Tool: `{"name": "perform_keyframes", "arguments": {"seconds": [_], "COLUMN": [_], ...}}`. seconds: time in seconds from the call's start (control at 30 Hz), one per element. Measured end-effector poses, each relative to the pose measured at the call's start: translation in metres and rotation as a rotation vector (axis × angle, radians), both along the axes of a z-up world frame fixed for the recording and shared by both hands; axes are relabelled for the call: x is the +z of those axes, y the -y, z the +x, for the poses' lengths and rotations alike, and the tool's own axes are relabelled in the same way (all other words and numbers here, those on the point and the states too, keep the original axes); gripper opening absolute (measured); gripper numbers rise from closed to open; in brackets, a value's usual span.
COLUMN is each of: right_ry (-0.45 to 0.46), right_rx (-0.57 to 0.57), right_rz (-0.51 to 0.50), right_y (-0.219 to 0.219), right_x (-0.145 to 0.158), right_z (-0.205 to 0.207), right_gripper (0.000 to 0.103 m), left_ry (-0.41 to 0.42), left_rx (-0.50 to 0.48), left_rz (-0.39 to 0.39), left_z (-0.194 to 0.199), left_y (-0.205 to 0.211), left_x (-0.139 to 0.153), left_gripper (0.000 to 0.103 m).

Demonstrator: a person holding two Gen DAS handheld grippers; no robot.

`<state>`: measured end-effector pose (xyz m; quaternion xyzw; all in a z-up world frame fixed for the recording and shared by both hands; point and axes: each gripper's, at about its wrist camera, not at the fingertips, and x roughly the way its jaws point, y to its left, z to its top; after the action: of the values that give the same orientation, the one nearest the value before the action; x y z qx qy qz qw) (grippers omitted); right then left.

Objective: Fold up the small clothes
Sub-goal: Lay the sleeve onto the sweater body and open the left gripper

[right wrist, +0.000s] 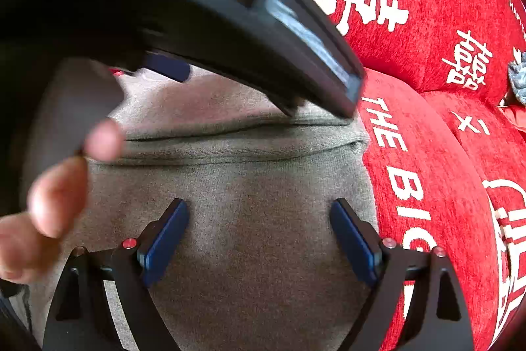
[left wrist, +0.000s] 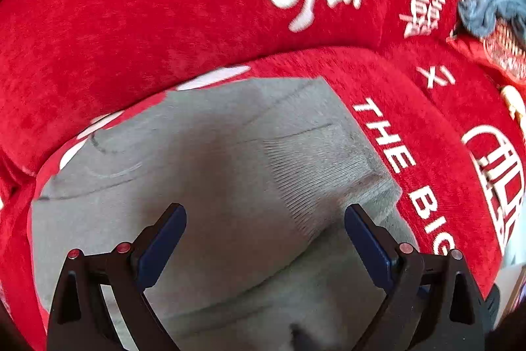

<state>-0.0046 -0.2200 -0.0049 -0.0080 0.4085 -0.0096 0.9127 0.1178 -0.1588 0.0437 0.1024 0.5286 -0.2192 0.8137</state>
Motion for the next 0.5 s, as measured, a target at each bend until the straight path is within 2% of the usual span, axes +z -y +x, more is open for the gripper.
{"name": "perform_keyframes", "arguments": {"seconds": [0.1, 0.2, 0.27, 0.37, 0.43, 0.5], "right_ry": [0.004, 0.02, 0.05, 0.066, 0.037, 0.003], "right_rx": [0.01, -0.025, -0.078, -0.096, -0.071, -0.018], "right_rz": [0.058, 0.171, 0.201, 0.194, 0.168, 0.136], "right_y": [0.008, 0.033, 0.047, 0.05, 0.036, 0.016], "right_x": [0.004, 0.015, 0.026, 0.041, 0.043, 0.04], "right_z": [-0.002, -0.006, -0.005, 0.011, 0.029, 0.048], "right_gripper": [0.09, 0.09, 0.09, 0.09, 0.09, 0.09], "left_ry": [0.034, 0.096, 0.131, 0.098, 0.082, 0.06], "left_rx": [0.057, 0.129, 0.216, 0.352, 0.438, 0.478], "left_rz": [-0.038, -0.003, 0.045, 0.034, 0.027, 0.026], "left_z": [-0.008, -0.018, -0.019, -0.009, -0.003, 0.003], "left_y": [-0.034, -0.067, -0.094, -0.13, -0.149, -0.157], "left_x": [0.013, 0.017, 0.013, 0.003, -0.005, -0.014], "left_gripper": [0.097, 0.097, 0.097, 0.097, 0.097, 0.097]}}
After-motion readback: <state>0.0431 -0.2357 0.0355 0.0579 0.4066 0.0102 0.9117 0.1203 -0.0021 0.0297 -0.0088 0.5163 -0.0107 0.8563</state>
